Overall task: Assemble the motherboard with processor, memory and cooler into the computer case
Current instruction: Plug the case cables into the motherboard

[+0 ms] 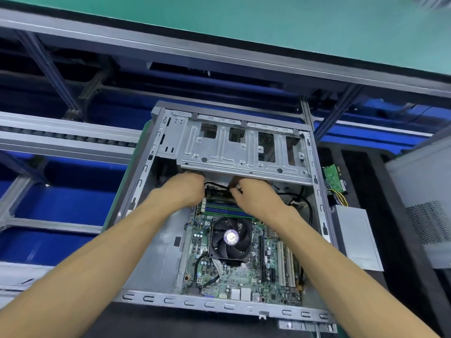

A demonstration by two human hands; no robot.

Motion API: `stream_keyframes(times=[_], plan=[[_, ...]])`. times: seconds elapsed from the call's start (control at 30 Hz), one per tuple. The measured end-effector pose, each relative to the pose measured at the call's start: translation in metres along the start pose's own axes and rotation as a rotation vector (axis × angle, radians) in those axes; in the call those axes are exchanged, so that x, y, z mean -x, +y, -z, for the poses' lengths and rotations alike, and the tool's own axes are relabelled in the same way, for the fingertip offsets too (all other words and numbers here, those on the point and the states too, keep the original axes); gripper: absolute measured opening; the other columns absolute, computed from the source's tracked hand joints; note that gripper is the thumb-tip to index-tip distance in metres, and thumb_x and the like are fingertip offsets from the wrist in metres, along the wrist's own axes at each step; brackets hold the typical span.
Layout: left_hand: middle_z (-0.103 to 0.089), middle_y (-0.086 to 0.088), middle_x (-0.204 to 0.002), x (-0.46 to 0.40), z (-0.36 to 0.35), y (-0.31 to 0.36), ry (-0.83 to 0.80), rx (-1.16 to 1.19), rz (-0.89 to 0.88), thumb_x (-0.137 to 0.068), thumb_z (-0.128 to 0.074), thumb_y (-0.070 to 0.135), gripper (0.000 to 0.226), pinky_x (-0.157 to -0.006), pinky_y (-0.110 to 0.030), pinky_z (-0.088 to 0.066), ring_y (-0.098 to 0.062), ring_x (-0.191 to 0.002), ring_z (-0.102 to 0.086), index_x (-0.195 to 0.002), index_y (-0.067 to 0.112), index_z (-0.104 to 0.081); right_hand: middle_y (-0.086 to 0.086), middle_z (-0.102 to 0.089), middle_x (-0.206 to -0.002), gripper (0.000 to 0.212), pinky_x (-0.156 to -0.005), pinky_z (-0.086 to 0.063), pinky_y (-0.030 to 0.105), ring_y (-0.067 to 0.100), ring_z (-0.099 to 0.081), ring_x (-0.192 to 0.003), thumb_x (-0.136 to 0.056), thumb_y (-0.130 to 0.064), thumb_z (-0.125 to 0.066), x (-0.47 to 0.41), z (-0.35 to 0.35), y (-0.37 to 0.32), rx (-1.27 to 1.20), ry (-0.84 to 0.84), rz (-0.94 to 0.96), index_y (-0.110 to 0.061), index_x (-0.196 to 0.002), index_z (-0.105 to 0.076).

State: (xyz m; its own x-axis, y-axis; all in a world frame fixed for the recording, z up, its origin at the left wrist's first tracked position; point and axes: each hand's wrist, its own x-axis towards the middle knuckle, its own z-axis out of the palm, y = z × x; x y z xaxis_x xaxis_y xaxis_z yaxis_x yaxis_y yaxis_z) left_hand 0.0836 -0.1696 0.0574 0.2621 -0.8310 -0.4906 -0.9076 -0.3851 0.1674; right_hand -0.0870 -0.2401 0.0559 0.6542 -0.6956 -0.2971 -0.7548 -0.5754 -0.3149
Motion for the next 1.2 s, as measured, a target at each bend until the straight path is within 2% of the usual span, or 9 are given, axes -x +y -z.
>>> stream_keyframes(times=[0.13,0.23,0.33,0.43,0.6,0.7,0.8,1.0,1.2], plan=[[-0.059,-0.009,-0.087,-0.002,-0.005,-0.002,0.107,0.01,-0.03,-0.102,-0.045,0.031,0.032,-0.072,-0.032,-0.045,-0.027,-0.082,-0.056,-0.079,0.01,-0.052,0.012,-0.065,-0.086,0.021,-0.064,-0.039,0.031,0.034,-0.065,-0.086,-0.103,-0.021,-0.049,0.006,0.004,0.011,0.069,0.056,-0.053,-0.005,-0.095,-0.061],[-0.052,-0.004,-0.073,0.005,-0.009,-0.001,0.171,0.029,-0.047,-0.1,-0.049,0.045,0.044,-0.065,-0.031,-0.041,-0.026,-0.072,-0.051,-0.067,0.017,-0.039,0.011,-0.059,-0.078,0.022,-0.061,-0.041,0.031,0.033,-0.063,-0.077,-0.102,-0.017,-0.049,0.012,0.006,0.015,0.077,0.083,-0.06,-0.003,-0.088,-0.058],[-0.064,-0.011,-0.085,0.012,-0.009,0.004,0.125,0.034,-0.009,-0.099,-0.046,0.052,0.047,-0.053,-0.029,-0.045,-0.022,-0.056,-0.054,-0.078,0.011,-0.047,0.006,-0.054,-0.071,0.027,-0.063,-0.042,0.032,0.03,-0.059,-0.072,-0.103,-0.024,-0.049,0.023,0.009,0.019,0.084,0.109,-0.067,-0.006,-0.083,-0.056],[-0.068,-0.016,-0.086,0.016,-0.006,0.01,-0.087,0.079,0.066,-0.1,-0.038,0.06,0.058,-0.041,-0.029,-0.052,-0.023,-0.04,-0.061,-0.112,0.005,-0.053,0.003,-0.053,-0.071,0.032,-0.064,-0.041,0.033,0.031,-0.062,-0.078,-0.102,-0.033,-0.05,0.034,0.009,0.024,0.13,0.179,-0.114,-0.011,-0.079,-0.05],[-0.067,-0.019,-0.068,0.012,-0.007,0.017,-0.158,0.193,0.15,-0.1,-0.041,0.056,0.064,-0.041,-0.033,-0.055,-0.027,-0.037,-0.063,-0.083,-0.005,-0.055,0.005,-0.053,-0.069,0.046,-0.057,-0.046,0.031,0.028,-0.058,-0.07,-0.103,-0.047,-0.046,0.04,0.01,0.03,0.096,0.032,-0.273,-0.008,-0.079,-0.049],[-0.072,-0.02,-0.074,0.007,-0.006,0.017,-0.192,0.254,0.184,-0.1,-0.043,0.056,0.066,-0.043,-0.034,-0.057,-0.03,-0.042,-0.065,-0.088,-0.007,-0.056,0.01,-0.058,-0.075,0.052,-0.07,-0.058,0.039,0.031,-0.065,-0.077,-0.103,-0.05,-0.044,0.037,0.01,0.03,0.049,-0.033,-0.266,-0.004,-0.081,-0.053],[-0.073,-0.019,-0.073,0.004,-0.006,0.016,-0.237,0.29,0.207,-0.099,-0.046,0.056,0.069,-0.048,-0.036,-0.059,-0.031,-0.047,-0.067,-0.088,-0.01,-0.06,0.006,-0.052,-0.065,0.053,-0.077,-0.059,0.042,0.029,-0.06,-0.072,-0.103,-0.045,-0.049,0.033,0.01,0.033,0.017,-0.03,-0.264,-0.008,-0.065,-0.045],[-0.074,-0.019,-0.076,-0.002,-0.008,0.017,-0.264,0.307,0.243,-0.098,-0.049,0.054,0.067,-0.06,-0.04,-0.062,-0.036,-0.073,-0.074,-0.094,-0.011,-0.063,0.003,-0.05,-0.059,0.054,-0.062,-0.051,0.033,0.021,-0.05,-0.055,-0.102,-0.046,-0.05,0.026,0.006,0.039,0.017,-0.037,-0.278,-0.012,-0.061,-0.042],[-0.066,-0.014,-0.062,-0.01,-0.009,0.015,-0.35,0.348,0.33,-0.095,-0.049,0.06,0.067,-0.041,-0.025,-0.05,-0.021,-0.041,-0.056,-0.08,-0.004,-0.064,0.003,-0.05,-0.062,0.054,-0.062,-0.045,0.033,0.022,-0.051,-0.059,-0.101,-0.049,-0.054,0.022,0.003,0.038,0.059,-0.057,-0.301,-0.013,-0.063,-0.04]])
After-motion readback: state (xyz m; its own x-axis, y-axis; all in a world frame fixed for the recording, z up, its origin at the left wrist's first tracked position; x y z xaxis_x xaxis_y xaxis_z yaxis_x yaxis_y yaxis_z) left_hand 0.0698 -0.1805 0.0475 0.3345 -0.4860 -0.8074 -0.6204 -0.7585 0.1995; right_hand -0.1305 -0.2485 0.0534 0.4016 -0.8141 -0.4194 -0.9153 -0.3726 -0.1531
